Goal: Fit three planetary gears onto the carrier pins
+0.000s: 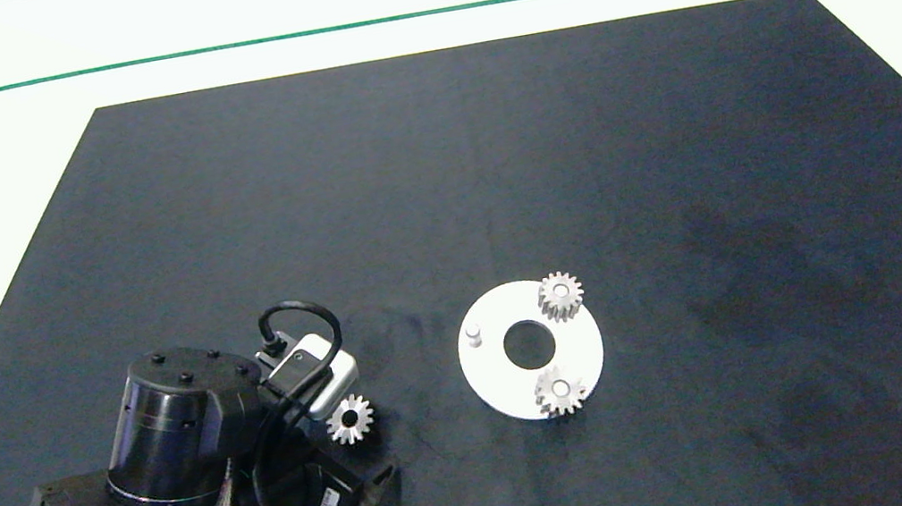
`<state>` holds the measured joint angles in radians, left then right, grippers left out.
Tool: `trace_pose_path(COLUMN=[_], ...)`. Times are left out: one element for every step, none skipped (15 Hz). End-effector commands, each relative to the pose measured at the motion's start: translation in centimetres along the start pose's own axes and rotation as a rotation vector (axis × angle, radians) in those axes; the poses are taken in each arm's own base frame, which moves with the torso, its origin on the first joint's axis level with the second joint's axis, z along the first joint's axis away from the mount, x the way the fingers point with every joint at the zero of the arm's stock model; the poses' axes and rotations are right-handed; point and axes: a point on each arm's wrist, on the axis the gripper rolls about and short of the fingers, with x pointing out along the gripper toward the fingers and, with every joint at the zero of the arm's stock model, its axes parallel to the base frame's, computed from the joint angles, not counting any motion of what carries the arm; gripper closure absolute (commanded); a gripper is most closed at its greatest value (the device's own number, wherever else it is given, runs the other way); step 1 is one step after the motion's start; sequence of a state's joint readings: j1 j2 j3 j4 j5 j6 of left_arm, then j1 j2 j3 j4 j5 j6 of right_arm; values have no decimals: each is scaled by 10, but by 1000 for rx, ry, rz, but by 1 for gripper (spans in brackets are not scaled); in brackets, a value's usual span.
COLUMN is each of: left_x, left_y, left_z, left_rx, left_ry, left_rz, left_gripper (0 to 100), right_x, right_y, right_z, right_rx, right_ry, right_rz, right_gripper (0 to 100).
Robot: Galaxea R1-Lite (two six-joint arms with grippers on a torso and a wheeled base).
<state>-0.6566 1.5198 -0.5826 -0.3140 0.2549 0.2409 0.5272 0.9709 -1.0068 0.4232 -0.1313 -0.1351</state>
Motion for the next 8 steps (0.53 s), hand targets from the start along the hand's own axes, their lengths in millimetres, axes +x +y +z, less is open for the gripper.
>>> trace_pose_path(left_x=[4, 5, 6, 6, 5, 5, 5, 4], left_y=[0, 0, 0, 1, 1, 1, 2, 2], left_z=[-1, -1, -2, 0, 0, 1, 3, 4], left_rx=[-4, -11, -14, -16, -24, -34, -43, -51], left_ry=[9, 14, 15, 11, 8, 6, 1, -3], left_rz=[-2, -10, -12, -10, -10, -10, -7, -6], left_gripper=[0, 0, 3, 4, 6, 9, 10, 12], right_x=[1, 1, 1, 1, 1, 2, 1, 2], right_y=[0, 0, 0, 0, 0, 1, 0, 0], right_z=[-1, -1, -2, -1, -1, -2, -1, -1], right_rx=[-4, -4, -4, -4, -4, -5, -4, -4], right_ry=[7, 8, 7, 8, 8, 11, 8, 10], right_rz=[1, 1, 1, 1, 1, 1, 1, 1], right_gripper=[0, 0, 0, 0, 0, 0, 0, 0])
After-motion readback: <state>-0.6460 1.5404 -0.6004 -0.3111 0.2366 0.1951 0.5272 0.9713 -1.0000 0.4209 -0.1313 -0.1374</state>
